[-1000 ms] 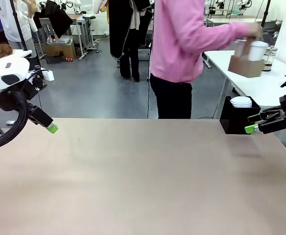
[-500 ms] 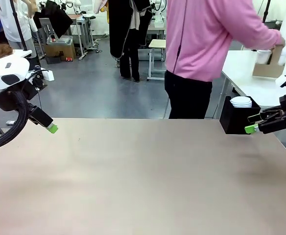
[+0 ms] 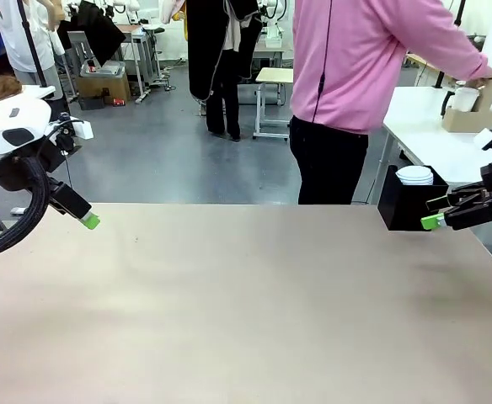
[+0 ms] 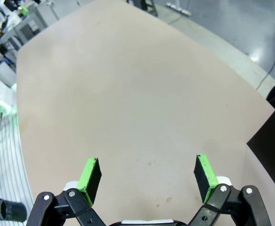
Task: Pour a drink into a cup and package it in a carrier.
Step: Insert the held 600 ml Paper Cup into the Cup Carrier.
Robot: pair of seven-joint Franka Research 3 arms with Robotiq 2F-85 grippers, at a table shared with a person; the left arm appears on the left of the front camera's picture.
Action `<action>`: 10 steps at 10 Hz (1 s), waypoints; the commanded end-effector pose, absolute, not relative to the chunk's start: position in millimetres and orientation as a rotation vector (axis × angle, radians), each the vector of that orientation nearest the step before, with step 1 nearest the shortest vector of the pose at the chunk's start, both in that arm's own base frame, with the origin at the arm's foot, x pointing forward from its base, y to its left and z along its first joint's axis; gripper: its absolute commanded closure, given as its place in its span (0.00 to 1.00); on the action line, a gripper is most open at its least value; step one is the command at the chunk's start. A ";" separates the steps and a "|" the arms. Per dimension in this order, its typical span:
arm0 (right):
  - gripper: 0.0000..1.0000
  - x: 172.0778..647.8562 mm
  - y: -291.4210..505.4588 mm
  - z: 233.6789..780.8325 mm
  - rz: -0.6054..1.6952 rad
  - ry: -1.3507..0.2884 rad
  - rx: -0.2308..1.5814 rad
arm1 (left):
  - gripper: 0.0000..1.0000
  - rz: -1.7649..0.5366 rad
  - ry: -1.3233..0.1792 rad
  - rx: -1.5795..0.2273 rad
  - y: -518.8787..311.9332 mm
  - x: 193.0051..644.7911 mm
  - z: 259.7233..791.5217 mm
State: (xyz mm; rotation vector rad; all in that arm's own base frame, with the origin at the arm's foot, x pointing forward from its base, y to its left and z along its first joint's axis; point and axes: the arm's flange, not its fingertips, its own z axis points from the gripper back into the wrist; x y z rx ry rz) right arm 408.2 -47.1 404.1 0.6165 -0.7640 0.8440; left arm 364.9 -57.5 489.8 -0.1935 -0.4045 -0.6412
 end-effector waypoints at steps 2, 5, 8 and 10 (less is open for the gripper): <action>0.00 409.6 -47.6 406.9 0.846 -0.768 0.613 | 0.00 -0.641 -0.409 -0.190 -56.9 364.0 489.9; 0.00 409.6 -47.6 406.9 0.846 -0.768 0.613 | 0.00 -0.641 -0.409 -0.190 -56.9 364.0 489.9; 0.00 409.6 -47.6 406.9 0.846 -0.768 0.613 | 0.00 -0.641 -0.409 -0.190 -56.9 364.0 489.9; 0.00 409.6 -47.6 406.9 0.846 -0.768 0.613 | 0.00 -0.641 -0.409 -0.190 -56.9 364.0 489.9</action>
